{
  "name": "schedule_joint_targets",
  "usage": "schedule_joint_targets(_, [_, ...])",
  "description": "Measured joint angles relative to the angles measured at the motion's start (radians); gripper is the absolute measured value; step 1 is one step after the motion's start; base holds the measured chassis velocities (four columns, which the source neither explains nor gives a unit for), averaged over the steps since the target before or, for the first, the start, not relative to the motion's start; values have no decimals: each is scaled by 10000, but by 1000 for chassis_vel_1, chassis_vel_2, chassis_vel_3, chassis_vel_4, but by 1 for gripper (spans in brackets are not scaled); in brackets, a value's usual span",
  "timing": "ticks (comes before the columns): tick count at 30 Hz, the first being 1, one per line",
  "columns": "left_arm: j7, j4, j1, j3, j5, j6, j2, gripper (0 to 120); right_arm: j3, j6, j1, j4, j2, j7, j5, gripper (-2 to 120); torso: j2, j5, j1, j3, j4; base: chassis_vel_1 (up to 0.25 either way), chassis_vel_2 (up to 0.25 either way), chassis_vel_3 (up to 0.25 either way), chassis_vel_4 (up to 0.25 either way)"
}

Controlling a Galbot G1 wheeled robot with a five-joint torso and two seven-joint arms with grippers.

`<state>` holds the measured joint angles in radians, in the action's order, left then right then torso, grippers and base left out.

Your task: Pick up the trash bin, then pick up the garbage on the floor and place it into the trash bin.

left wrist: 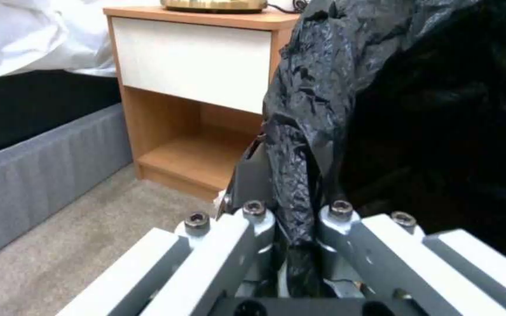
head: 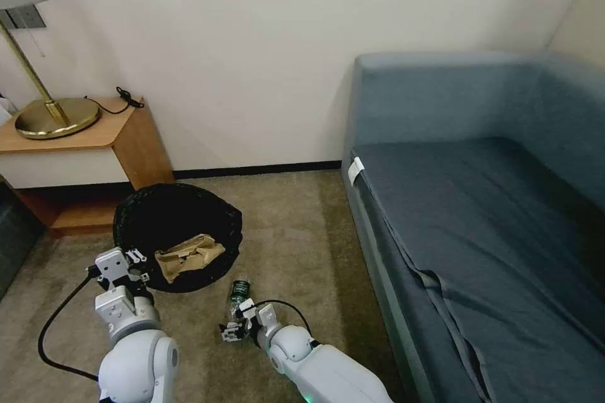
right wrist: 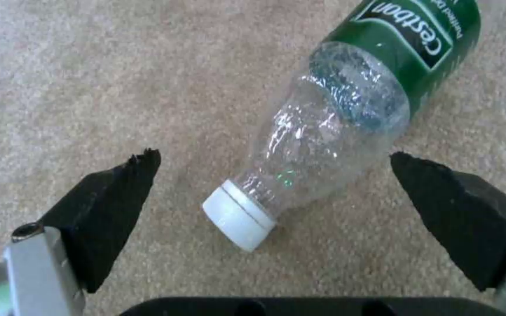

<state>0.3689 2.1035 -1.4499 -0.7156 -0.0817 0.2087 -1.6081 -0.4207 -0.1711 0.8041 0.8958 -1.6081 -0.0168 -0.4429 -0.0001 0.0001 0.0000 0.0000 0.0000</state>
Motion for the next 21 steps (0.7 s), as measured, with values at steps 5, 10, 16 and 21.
schedule_joint_targets(5, [1, 1, 0, -102, 1, 0, 0, 4, 177, 938, -15, -214, 0, -495, 2873, 100, 0, -1, 0, 0, 0, 0, 0, 0, 0])
schedule_joint_targets(10, [-3, 35, 13, -92, -3, 5, 0, 4, 400, 1345, -128, -124, 0, -455, 4355, 100, 1, -2, 0, 0, -1, 0, 0, 0, 0])
schedule_joint_targets(16, [-2, 67, -6, -159, -72, 11, 0, 4, 536, 1735, -340, 79, 0, -285, 5389, 100, 1, -2, 0, 0, -1, 0, 0, 0, 0])
schedule_joint_targets(21, [-4, 152, -30, -286, -183, 39, 0, 4, 483, 2508, -796, 146, 0, -167, 7438, 100, 1, -1, 0, 0, 0, 0, 0, 0, 0])
